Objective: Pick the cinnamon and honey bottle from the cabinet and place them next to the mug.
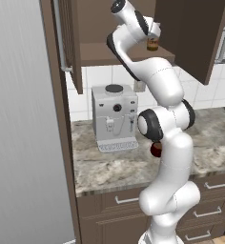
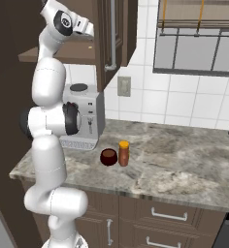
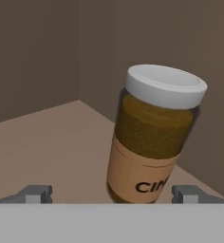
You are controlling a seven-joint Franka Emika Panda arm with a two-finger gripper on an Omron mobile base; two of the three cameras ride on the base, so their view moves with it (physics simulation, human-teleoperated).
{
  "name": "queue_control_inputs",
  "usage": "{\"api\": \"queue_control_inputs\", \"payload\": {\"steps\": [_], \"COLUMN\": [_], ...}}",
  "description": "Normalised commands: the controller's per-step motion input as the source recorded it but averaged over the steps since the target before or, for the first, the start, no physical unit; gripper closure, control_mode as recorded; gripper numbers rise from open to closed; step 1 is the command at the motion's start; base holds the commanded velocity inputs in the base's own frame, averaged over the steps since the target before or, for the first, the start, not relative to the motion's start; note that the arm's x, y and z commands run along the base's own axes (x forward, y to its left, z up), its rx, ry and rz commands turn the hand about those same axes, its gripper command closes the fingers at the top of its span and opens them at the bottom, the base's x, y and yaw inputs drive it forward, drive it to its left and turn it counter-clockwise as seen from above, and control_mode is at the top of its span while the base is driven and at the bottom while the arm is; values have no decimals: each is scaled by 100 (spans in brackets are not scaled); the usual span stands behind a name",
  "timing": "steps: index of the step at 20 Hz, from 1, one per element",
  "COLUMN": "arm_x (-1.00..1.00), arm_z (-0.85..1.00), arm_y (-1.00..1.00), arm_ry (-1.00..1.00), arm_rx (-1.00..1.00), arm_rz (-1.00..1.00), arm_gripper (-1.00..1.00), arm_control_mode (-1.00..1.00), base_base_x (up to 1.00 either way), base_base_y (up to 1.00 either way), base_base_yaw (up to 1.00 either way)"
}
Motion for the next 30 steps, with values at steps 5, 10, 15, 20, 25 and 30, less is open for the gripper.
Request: {"api": "queue_control_inputs", "payload": {"steps": [5,10,15,20,25,30], "arm_x": [-7,-15,-21,0,4,5], "arm_z": [0,0,0,0,0,0], "arm_y": [0,0,0,-3,-5,-2], "arm_ry": [0,0,0,-1,-3,-5], "arm_rx": [0,0,0,0,0,0], "arm_rz": [0,0,0,-1,-3,-2], "arm_gripper": [-100,-100,-100,-100,-100,-100], "arm_control_mode": [-100,-100,-100,-100,-100,-100], "base_base_x": [0,0,0,0,0,0], "base_base_y": [0,0,0,0,0,0], "base_base_yaw": [0,0,0,0,0,0]}}
